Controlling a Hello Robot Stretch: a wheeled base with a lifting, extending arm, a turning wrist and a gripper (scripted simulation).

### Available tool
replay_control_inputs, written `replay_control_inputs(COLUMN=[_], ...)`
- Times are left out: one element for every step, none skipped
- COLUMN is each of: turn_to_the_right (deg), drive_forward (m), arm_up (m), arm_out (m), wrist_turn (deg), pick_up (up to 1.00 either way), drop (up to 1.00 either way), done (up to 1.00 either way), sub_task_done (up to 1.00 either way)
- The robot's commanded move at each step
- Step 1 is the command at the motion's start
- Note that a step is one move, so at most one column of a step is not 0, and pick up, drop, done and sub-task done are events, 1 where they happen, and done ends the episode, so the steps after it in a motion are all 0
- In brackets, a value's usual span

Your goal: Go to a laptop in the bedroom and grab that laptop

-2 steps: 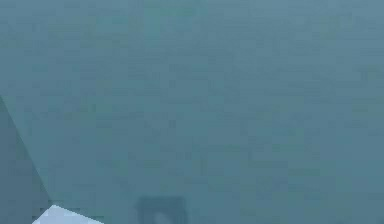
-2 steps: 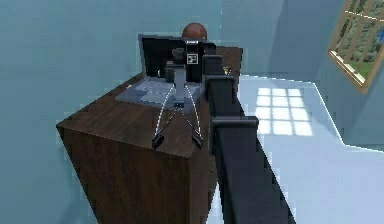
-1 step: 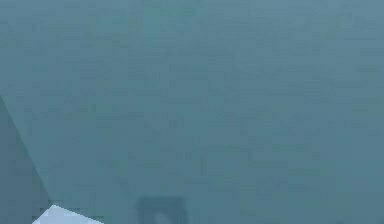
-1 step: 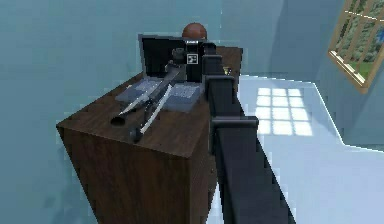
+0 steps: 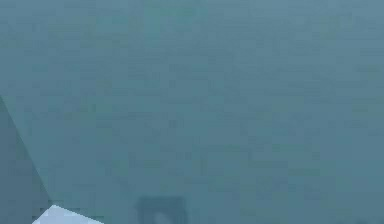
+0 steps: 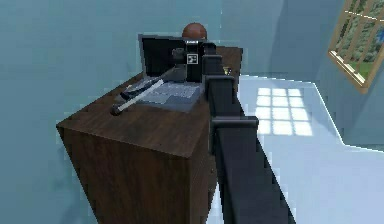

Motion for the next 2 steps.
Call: replay_control_inputs(turn_to_the_right=[0.0,0.0], drive_forward=[0.0,0.0], arm_up=[0.0,0.0], arm_out=[0.0,0.0], wrist_turn=[45.0,45.0], pick_up=[0.0,0.0], drop=[0.0,0.0], done=[0.0,0.0], sub_task_done=[0.0,0.0])
